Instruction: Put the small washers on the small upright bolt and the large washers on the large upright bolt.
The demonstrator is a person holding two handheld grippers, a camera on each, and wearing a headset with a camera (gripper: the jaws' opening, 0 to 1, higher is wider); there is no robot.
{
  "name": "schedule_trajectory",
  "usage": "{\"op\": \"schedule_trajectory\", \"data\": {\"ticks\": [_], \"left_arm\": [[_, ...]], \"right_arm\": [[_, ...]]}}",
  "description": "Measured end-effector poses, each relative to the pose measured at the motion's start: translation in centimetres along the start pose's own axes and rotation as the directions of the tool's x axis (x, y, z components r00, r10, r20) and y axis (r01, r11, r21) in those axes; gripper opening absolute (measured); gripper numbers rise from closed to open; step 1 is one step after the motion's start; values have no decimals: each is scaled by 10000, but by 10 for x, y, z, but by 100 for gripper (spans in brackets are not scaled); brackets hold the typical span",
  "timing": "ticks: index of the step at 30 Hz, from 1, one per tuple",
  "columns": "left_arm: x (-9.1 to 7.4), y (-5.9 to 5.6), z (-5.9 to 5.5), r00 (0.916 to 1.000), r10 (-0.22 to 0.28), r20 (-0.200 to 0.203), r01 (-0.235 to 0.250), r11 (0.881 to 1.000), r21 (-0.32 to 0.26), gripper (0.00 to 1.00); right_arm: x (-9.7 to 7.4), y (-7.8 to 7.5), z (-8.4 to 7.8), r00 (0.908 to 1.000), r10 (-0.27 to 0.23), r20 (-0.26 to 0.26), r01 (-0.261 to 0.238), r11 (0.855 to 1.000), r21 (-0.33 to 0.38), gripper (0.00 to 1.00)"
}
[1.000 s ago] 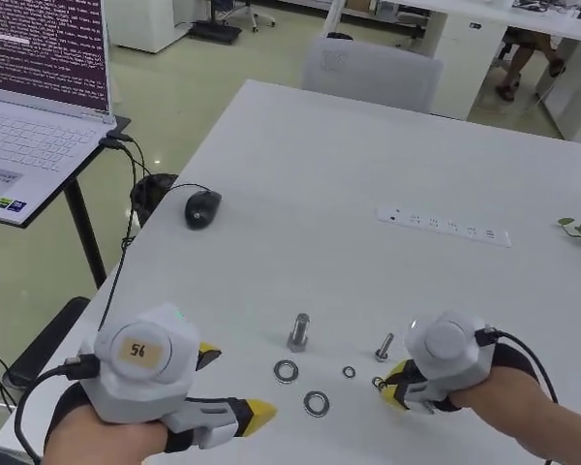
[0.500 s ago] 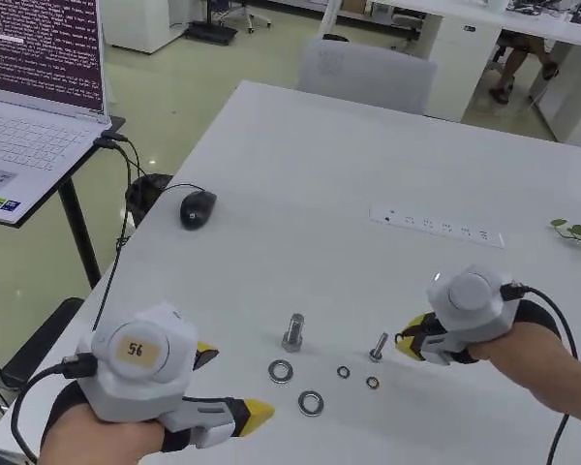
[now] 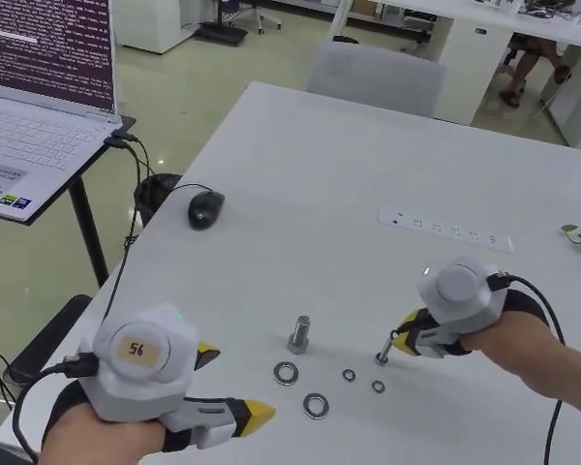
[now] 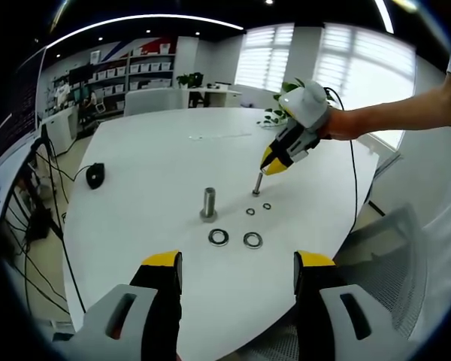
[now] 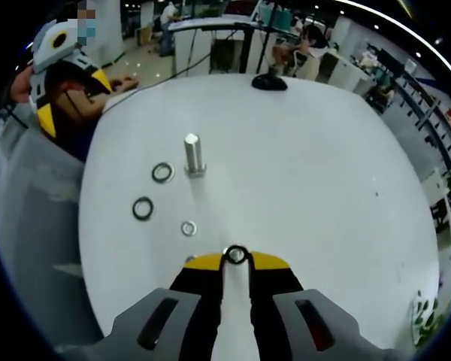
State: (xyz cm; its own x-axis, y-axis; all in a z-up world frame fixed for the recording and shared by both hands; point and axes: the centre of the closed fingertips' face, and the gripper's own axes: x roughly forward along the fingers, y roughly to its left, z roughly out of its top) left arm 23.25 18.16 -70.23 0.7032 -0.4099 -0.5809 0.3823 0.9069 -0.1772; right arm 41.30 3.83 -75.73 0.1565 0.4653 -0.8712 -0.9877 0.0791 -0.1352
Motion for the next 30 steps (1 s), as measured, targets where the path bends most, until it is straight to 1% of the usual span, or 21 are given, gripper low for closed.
{"op": "schedule_trajectory", "data": {"ticks": [15, 18, 30], "left_arm": [[1, 1, 0, 10000, -28, -9, 28, 10000, -16, 59], [2, 2, 0, 10000, -25, -18, 25, 10000, -7, 59], [1, 3, -1, 10000, -20, -48, 20, 10000, -38, 59]], "right_arm": [[6, 1, -3, 9994, 139, -320, -145, 9997, -195, 13], [7, 1, -2, 9994, 167, -312, -173, 9997, -171, 13], [17, 1, -7, 9976, 289, -630, -305, 9992, -240, 13]]}}
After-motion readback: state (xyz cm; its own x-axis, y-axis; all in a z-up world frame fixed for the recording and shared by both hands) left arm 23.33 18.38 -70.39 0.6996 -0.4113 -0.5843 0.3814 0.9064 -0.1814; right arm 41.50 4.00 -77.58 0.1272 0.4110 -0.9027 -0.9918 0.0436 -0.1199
